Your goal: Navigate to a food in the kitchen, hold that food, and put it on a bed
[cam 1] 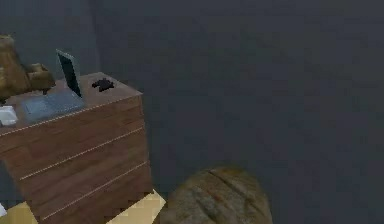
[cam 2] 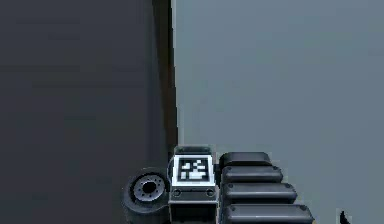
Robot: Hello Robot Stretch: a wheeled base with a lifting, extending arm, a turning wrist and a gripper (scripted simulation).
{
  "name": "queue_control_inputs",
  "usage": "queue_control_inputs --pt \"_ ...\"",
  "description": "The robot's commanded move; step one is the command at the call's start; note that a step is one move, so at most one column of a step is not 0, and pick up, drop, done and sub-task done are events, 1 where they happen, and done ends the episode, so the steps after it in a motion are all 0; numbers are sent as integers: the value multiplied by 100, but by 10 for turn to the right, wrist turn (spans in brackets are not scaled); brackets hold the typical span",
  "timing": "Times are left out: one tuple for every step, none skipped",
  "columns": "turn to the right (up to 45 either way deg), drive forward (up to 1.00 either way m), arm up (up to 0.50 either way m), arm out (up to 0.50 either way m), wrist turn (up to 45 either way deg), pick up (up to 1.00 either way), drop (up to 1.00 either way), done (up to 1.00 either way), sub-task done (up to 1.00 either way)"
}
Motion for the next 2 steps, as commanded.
queue_control_inputs --pt "-450 0 0 0 0 0 0 0 0" --pt "0 90 0 0 0 0 0 0 0"
